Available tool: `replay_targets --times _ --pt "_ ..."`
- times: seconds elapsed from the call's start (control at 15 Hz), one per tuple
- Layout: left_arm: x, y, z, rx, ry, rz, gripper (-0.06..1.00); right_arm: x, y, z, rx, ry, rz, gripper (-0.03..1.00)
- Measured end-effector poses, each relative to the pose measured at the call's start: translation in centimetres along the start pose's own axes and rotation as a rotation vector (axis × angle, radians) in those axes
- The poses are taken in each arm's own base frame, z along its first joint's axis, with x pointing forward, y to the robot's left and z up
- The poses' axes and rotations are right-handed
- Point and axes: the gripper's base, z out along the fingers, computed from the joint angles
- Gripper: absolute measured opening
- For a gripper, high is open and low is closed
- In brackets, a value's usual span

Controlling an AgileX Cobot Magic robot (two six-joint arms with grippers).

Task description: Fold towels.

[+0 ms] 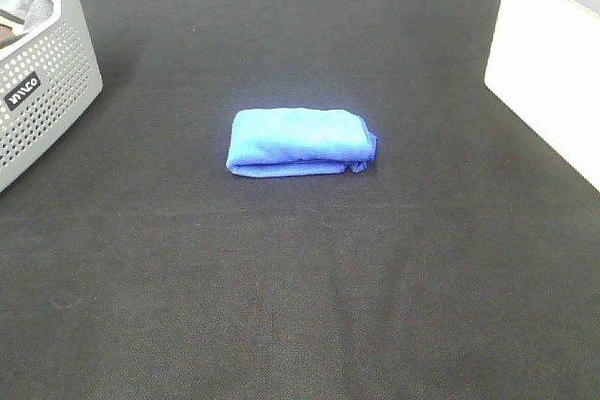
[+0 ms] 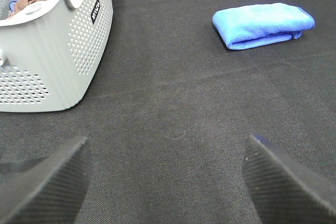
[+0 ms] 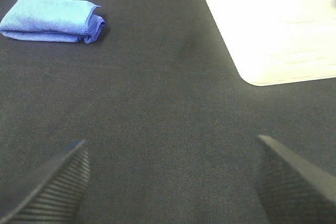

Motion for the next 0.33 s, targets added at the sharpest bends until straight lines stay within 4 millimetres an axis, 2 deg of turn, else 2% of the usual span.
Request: replay_targets --times 0.33 --pt "0.00 0.00 0.00 0.000 0.000 0.000 0.76 0.00 0.00 0.00 0.000 0.000 0.000 0.79"
